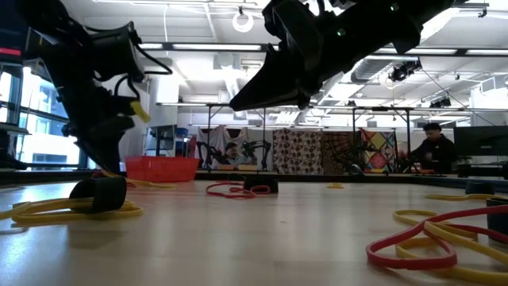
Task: Sort rubber bands into baskets
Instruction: Put the black rubber band into the blue basket
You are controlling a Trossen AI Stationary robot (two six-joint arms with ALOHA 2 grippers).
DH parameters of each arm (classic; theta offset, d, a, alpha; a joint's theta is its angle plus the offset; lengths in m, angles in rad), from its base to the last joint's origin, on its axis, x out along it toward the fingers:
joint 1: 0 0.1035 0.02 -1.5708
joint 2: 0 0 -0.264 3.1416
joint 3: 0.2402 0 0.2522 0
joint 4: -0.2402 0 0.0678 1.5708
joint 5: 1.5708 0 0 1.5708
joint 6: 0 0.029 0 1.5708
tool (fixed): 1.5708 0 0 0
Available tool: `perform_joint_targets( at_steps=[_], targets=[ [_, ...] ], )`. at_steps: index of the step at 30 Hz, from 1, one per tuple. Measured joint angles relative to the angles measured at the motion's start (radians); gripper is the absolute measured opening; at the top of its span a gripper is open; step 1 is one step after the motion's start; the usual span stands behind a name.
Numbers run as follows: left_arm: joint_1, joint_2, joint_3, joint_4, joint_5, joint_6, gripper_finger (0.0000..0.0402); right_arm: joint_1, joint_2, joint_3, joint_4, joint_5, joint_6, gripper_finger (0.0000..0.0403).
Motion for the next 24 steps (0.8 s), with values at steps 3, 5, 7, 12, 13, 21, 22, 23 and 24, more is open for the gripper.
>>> perform_joint_targets(
  at_steps=[3, 5, 7, 12, 13, 21, 22, 23, 24],
  targets=[
    [0.001, 0.015, 0.000, -0.008, -0.020, -0.010, 0.0107, 0.000, 0.000, 0.000, 0.005, 0.000, 0.001, 0.0010],
    [0.005, 0.026, 0.000, -0.029, -0.025, -0.023, 0.0107, 0.001, 0.000, 0.000, 0.005, 0.000, 0.002, 0.0010],
    [0.012, 0.039, 0.000, -0.044, -0.026, -0.025, 0.0107, 0.001, 0.000, 0.000, 0.005, 0.000, 0.018, 0.0010],
    [0.023, 0.079, 0.000, -0.023, -0.027, 0.024, 0.0107, 0.001, 0.000, 0.000, 0.006, 0.000, 0.019, 0.0010],
    [0.024, 0.089, 0.000, -0.013, -0.027, 0.034, 0.0106, 0.001, 0.000, 0.000, 0.006, 0.000, 0.019, 0.0010],
    [0.024, 0.163, 0.005, 0.033, -0.013, 0.122, 0.0096, 0.001, 0.000, 0.000, 0.006, 0.000, 0.019, 0.0010],
    [0.024, 0.165, 0.005, 0.032, -0.011, 0.138, 0.0088, 0.001, 0.000, 0.000, 0.006, 0.000, 0.019, 0.0010],
    [0.022, 0.165, 0.004, 0.032, -0.007, 0.155, 0.0078, 0.001, 0.000, 0.000, 0.006, 0.000, 0.019, 0.0010],
    [0.019, 0.164, 0.004, 0.033, -0.005, 0.170, 0.0066, 0.001, 0.000, 0.000, 0.006, 0.000, 0.019, 0.0010]
  ],
)
